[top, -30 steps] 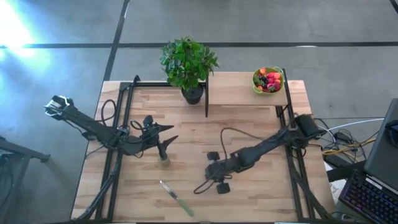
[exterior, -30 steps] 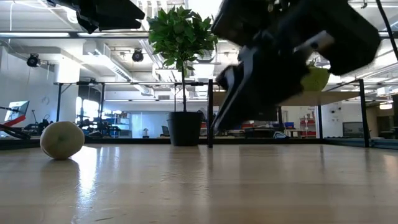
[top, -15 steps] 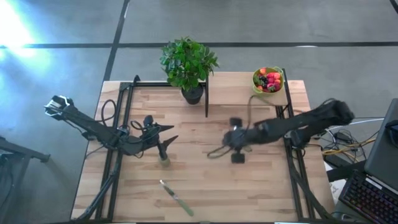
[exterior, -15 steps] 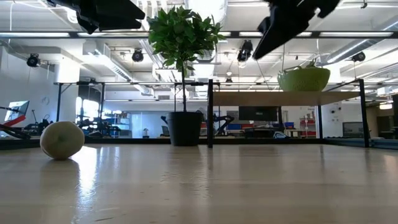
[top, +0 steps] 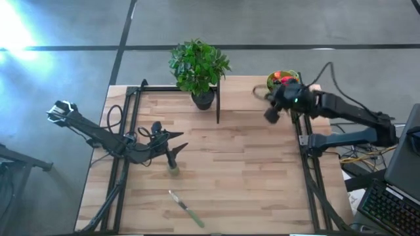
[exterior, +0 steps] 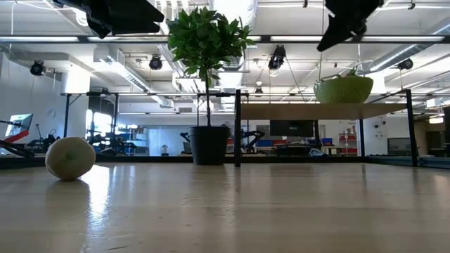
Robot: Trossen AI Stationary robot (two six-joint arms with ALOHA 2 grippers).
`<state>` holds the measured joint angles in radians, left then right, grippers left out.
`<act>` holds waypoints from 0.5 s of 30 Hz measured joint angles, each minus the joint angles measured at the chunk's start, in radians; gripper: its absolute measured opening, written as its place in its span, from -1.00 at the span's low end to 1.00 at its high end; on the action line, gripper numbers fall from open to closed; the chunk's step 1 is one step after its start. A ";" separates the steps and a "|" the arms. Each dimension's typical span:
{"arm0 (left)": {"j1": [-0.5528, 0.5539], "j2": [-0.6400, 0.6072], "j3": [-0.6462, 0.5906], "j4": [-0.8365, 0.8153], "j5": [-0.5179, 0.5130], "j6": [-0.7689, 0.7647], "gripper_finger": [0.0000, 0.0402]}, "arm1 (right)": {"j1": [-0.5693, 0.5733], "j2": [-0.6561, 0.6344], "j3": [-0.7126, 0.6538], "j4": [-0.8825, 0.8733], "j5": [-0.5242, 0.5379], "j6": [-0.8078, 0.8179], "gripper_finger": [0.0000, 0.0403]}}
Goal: Pick & Place Fruit
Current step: Put the blueberry into the green strainer bowl on the shelf
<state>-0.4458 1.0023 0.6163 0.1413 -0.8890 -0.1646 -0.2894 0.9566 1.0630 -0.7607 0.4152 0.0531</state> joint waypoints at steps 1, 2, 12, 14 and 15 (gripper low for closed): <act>0.000 0.000 0.000 0.000 0.000 0.000 0.09 | -0.046 -0.009 0.000 -0.003 0.000 -0.006 -0.73; 0.000 0.000 0.000 0.000 0.000 0.000 0.09 | -0.090 -0.013 -0.001 -0.007 0.000 -0.008 -0.73; 0.000 0.000 0.000 0.000 0.000 0.000 0.09 | -0.421 0.030 -0.003 -0.052 -0.186 -0.062 -0.72; 0.000 0.000 0.000 0.000 0.000 0.000 0.09 | -0.449 0.038 -0.003 -0.055 -0.188 -0.064 -0.71; 0.000 0.000 0.000 0.000 0.000 0.000 0.09 | -0.460 0.041 -0.003 -0.057 -0.188 -0.064 -0.70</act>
<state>-0.4458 1.0023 0.6167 0.1410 -0.8890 -0.1642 -0.7497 0.9973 1.0599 -0.8173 0.2268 -0.0109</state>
